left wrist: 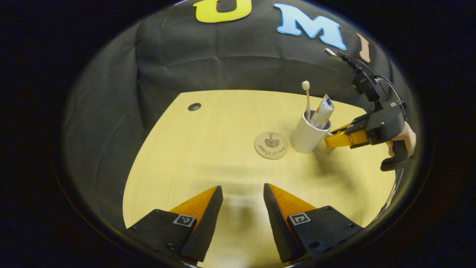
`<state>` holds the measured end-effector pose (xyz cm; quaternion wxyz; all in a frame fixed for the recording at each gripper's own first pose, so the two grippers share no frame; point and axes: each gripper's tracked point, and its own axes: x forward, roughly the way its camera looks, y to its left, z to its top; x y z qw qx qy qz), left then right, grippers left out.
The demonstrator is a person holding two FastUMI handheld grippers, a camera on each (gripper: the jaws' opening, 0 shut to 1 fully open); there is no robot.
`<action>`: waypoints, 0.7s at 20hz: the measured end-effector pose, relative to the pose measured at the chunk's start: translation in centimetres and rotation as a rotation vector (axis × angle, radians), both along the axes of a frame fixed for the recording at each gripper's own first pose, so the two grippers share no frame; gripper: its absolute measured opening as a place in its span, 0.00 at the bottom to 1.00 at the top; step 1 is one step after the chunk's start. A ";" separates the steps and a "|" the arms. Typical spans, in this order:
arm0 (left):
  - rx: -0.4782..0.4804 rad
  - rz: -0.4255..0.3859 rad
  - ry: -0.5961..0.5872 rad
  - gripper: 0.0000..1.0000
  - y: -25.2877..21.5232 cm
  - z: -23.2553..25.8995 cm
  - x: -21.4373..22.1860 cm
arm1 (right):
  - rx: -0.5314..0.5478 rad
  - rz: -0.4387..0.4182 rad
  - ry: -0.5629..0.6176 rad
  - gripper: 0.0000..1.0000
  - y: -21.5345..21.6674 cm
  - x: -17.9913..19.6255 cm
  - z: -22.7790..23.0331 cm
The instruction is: Put the toothbrush and toothpaste on the desktop into the cup, then pick up the cup and place it on the coaster on the desktop.
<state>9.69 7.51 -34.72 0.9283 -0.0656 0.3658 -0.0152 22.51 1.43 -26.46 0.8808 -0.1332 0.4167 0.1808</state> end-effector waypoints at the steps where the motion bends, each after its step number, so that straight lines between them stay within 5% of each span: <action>1: 0.000 0.001 0.001 0.76 0.1 -0.1 0.0 | 0.002 -0.007 -0.011 0.13 0.0 -0.1 -0.2; 14: 0.003 0.005 0.000 0.76 0.7 -1.1 0.4 | 0.104 -0.086 -0.104 0.13 2.0 -0.6 0.8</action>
